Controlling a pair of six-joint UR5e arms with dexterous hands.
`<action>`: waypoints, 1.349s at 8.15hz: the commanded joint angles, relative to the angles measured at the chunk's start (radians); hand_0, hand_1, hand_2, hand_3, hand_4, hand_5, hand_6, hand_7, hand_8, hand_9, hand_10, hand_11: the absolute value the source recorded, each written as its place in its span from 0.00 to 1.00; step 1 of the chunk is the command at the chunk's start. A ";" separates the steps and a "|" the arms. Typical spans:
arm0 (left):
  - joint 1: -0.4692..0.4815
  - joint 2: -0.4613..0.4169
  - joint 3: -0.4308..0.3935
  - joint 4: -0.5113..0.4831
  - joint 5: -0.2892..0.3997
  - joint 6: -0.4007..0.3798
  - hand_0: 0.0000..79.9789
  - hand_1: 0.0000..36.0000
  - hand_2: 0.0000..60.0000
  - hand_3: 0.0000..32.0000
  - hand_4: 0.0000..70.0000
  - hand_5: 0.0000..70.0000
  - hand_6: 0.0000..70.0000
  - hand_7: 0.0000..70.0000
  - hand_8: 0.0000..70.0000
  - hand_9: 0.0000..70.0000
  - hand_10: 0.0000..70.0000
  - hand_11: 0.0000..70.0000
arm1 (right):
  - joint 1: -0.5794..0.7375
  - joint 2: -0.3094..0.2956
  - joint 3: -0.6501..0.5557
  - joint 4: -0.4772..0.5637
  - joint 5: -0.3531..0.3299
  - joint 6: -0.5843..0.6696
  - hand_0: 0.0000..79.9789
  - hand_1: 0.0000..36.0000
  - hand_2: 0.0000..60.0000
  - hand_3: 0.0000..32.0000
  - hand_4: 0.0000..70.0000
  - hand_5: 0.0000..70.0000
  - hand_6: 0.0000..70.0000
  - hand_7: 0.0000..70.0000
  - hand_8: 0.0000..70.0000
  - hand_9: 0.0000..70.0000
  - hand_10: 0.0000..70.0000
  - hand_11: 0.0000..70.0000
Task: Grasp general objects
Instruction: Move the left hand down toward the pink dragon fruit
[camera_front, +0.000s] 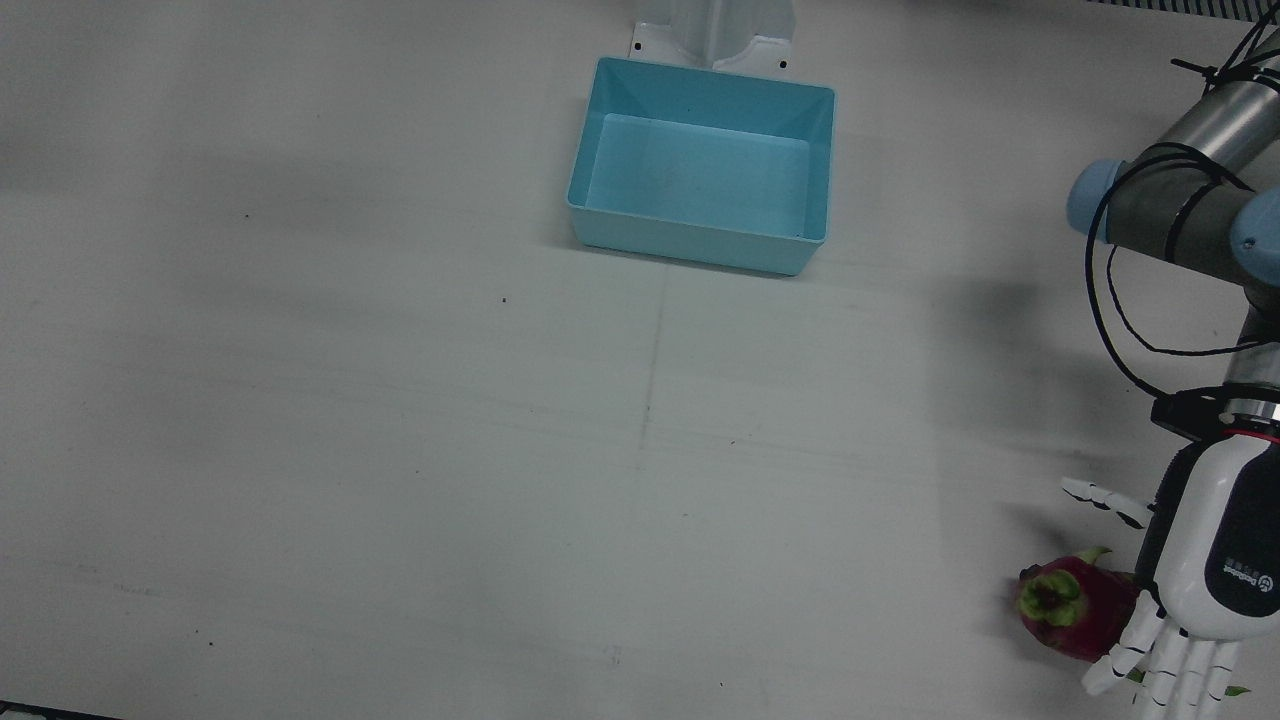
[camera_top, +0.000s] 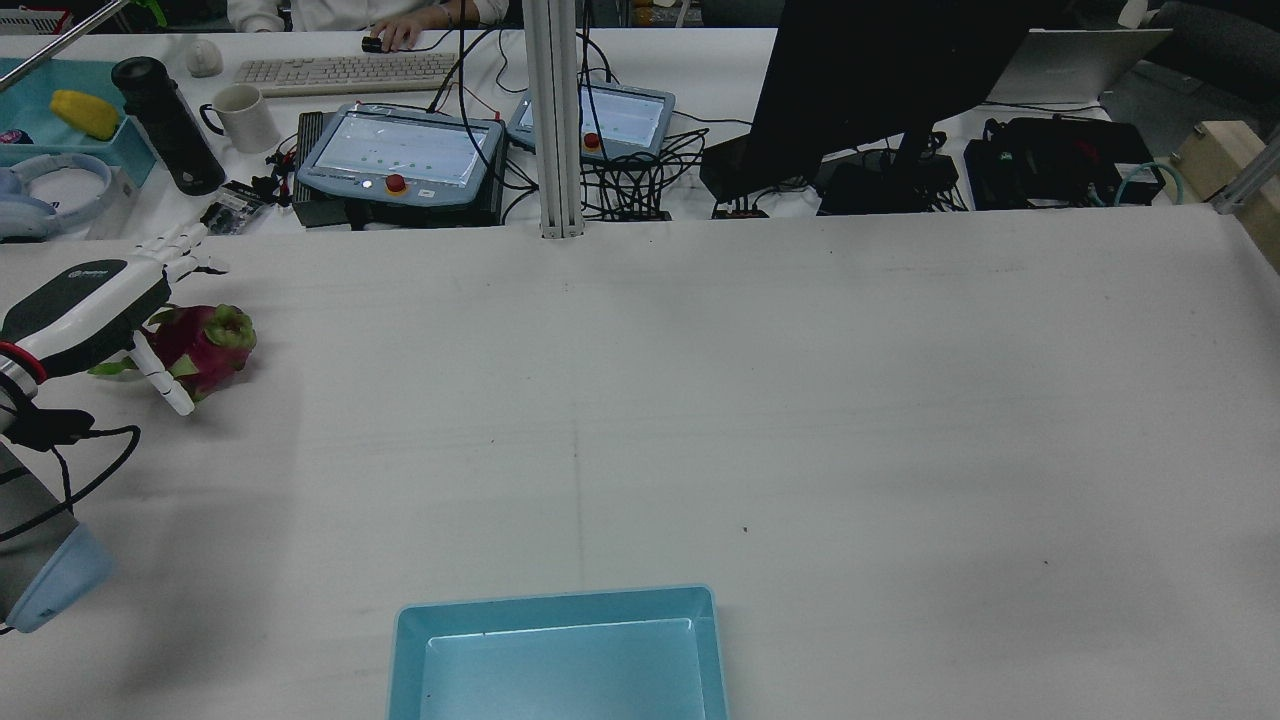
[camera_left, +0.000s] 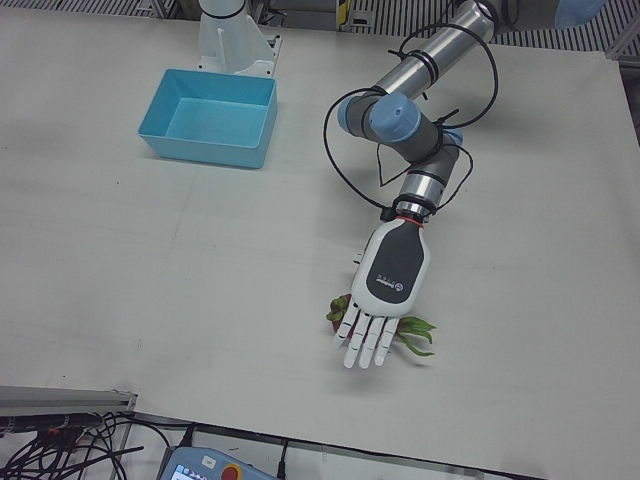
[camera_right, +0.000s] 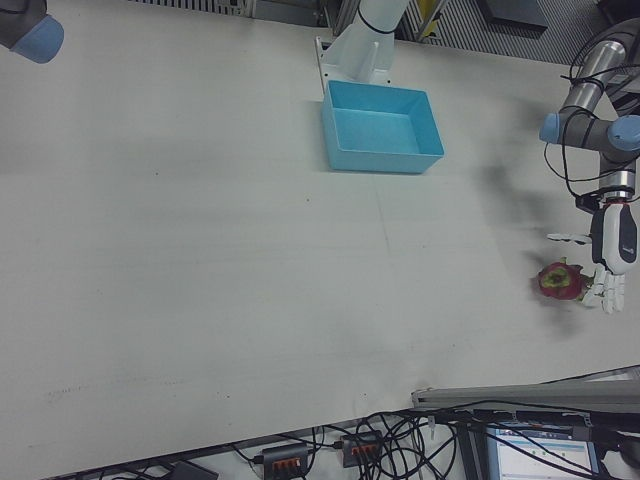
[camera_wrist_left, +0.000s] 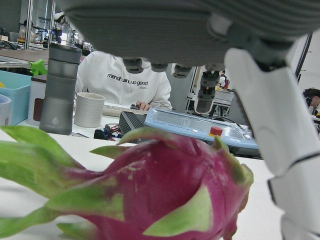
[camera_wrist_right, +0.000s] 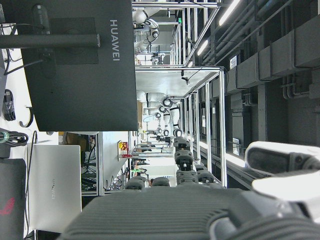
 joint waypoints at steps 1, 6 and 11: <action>0.000 -0.013 0.058 0.011 -0.001 -0.046 0.69 0.64 0.14 0.00 0.00 0.36 0.00 0.10 0.00 0.00 0.04 0.09 | 0.000 0.000 0.000 0.000 0.000 0.000 0.00 0.00 0.00 0.00 0.00 0.00 0.00 0.00 0.00 0.00 0.00 0.00; -0.001 -0.023 0.105 0.005 -0.067 -0.090 0.72 0.71 0.19 0.00 0.01 0.34 0.00 0.09 0.00 0.00 0.03 0.09 | 0.000 0.000 0.000 0.000 0.000 0.001 0.00 0.00 0.00 0.00 0.00 0.00 0.00 0.00 0.00 0.00 0.00 0.00; 0.005 -0.103 0.185 0.057 -0.143 -0.086 0.73 0.76 0.22 0.00 0.01 0.33 0.00 0.10 0.00 0.00 0.03 0.09 | 0.000 0.000 0.000 0.000 0.000 0.000 0.00 0.00 0.00 0.00 0.00 0.00 0.00 0.00 0.00 0.00 0.00 0.00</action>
